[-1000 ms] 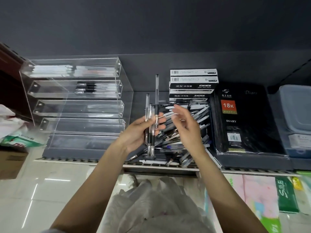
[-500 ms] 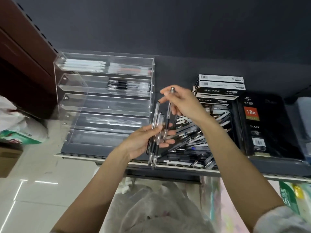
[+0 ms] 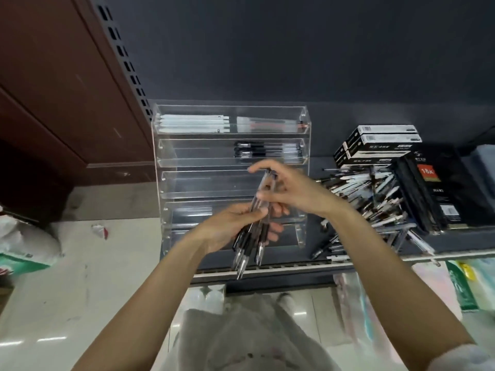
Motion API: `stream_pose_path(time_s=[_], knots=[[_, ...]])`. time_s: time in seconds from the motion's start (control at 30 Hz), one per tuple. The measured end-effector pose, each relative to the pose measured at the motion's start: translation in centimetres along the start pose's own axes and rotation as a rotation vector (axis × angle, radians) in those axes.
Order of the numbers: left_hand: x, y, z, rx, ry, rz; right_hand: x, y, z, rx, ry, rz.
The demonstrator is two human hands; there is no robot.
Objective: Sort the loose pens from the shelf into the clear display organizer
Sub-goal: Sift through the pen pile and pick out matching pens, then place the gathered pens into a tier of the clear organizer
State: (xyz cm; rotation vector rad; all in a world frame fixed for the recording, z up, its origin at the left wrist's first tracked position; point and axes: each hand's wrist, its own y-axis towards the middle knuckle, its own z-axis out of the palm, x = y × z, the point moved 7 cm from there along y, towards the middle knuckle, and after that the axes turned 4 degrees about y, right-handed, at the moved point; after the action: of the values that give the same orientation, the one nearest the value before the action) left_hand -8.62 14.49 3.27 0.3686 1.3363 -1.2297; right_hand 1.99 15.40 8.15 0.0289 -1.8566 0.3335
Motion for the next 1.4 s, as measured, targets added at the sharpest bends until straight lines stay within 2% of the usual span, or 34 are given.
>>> stream_pose_path(time_s=[0.2,0.3,0.37,0.43,0.5,0.57,0.63,0.83,1.07,1.2,1.3,1.4], knots=[[-0.3,-1.2,-1.7,0.108,0.178,0.009,0.3,-0.6,1.4,-0.144,0.049,-0.008],[-0.9,-1.5,-3.0,0.167,0.188,0.014,-0.2,-1.5,0.6,-0.33,0.11,0.015],[-1.5,-1.9,-4.7,0.201,-0.006,0.031,-0.9,-2.5,-0.4,-0.522,0.278,0.008],[-1.9,-2.1,-6.5,0.157,-0.403,0.077,-1.9,-3.7,-1.2,-0.746,0.498,-0.018],[-2.0,-2.1,-7.2,0.097,-0.712,0.216,-2.7,-4.6,-0.9,-0.941,0.674,-0.053],[-1.8,-2.0,-6.3,-0.023,-0.792,0.361,-3.2,-4.9,0.5,-1.081,0.778,-0.083],[-1.7,-1.9,-4.8,-0.164,-0.777,0.452,-3.2,-4.7,2.3,-1.159,0.832,-0.093],[-3.0,-2.4,-4.7,-0.478,-0.898,0.622,-3.1,-4.0,5.6,-1.126,0.745,-0.068],[-1.5,-3.2,-5.5,-0.534,-1.044,0.593,-2.7,-3.6,7.1,-0.853,0.599,-0.089],[0.0,-3.6,-4.9,-0.586,-1.043,0.565,-3.2,-3.3,7.7,-0.869,0.552,-0.041],[1.4,-4.2,-4.5,-0.652,-0.855,0.46,-4.0,-2.7,8.4,-0.931,0.637,-0.011],[2.8,-4.8,-4.4,-0.779,-0.522,0.322,-3.8,-1.8,9.3,-0.863,0.583,-0.026]])
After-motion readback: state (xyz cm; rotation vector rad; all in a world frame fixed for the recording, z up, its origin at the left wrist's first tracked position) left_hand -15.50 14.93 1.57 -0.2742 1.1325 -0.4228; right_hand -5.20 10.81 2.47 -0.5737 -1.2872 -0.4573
